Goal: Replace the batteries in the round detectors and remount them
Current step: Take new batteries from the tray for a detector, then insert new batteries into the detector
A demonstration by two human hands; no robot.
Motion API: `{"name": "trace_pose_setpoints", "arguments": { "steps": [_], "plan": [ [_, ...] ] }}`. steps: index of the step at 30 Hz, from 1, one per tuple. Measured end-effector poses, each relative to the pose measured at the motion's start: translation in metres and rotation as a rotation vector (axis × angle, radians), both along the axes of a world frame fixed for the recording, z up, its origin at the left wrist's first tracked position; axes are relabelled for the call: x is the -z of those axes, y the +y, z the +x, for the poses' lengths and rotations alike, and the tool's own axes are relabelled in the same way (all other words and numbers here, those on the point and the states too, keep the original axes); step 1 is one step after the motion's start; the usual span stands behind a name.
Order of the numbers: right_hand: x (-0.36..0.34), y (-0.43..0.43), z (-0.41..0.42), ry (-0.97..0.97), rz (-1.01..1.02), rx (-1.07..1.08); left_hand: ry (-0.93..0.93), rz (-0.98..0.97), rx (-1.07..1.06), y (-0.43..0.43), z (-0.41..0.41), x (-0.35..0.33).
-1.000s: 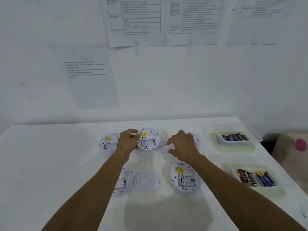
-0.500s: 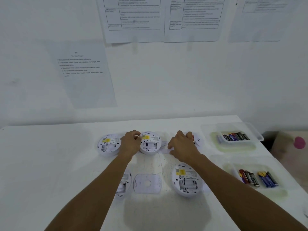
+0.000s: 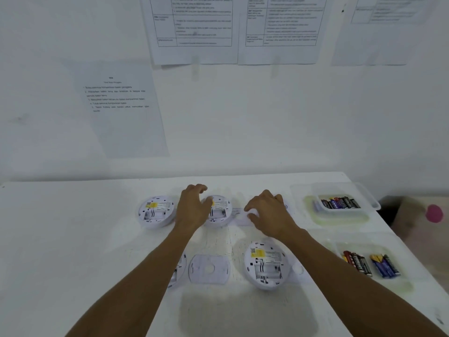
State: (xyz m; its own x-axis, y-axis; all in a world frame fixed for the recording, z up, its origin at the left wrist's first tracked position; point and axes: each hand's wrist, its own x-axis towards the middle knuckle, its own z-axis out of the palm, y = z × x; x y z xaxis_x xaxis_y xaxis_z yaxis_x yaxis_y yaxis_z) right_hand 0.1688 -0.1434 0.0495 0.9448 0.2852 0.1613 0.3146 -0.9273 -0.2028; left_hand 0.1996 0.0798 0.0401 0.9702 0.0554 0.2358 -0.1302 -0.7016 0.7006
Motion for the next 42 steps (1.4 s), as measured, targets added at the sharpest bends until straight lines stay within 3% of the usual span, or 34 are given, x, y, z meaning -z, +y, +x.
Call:
{"name": "trace_pose_setpoints", "arguments": {
  "steps": [7, 14, 19, 22, 27, 29, 33, 42],
  "plan": [
    [-0.026, -0.072, -0.014, -0.039, 0.355, 0.115, -0.069, 0.100, 0.345, -0.072, 0.000, 0.001],
    [-0.025, -0.114, -0.032, -0.006, 0.412, 0.151, 0.131, 0.217, 0.564, -0.143, 0.012, 0.020],
    [-0.022, -0.126, -0.039, 0.033, 0.436, 0.121, 0.034, 0.178, 0.545, -0.155, 0.013, 0.028],
    [-0.023, -0.126, -0.039, 0.039, 0.471, 0.109, 0.104, -0.039, 0.417, -0.152, 0.006, 0.020],
    [-0.029, -0.110, -0.035, 0.013, 0.580, 0.099, 0.504, -1.034, 0.414, -0.150, -0.014, -0.017],
    [-0.031, -0.097, -0.033, -0.037, 0.617, 0.101, 0.609, -1.306, 0.413, -0.150, -0.021, -0.030],
    [-0.037, -0.067, -0.034, -0.133, 0.731, 0.187, 0.668, -1.474, 0.409, -0.151, -0.032, -0.042],
    [-0.044, -0.026, -0.049, -0.220, 0.866, 0.303, 0.556, -1.515, 0.352, -0.151, -0.047, -0.047]
  ]
}}
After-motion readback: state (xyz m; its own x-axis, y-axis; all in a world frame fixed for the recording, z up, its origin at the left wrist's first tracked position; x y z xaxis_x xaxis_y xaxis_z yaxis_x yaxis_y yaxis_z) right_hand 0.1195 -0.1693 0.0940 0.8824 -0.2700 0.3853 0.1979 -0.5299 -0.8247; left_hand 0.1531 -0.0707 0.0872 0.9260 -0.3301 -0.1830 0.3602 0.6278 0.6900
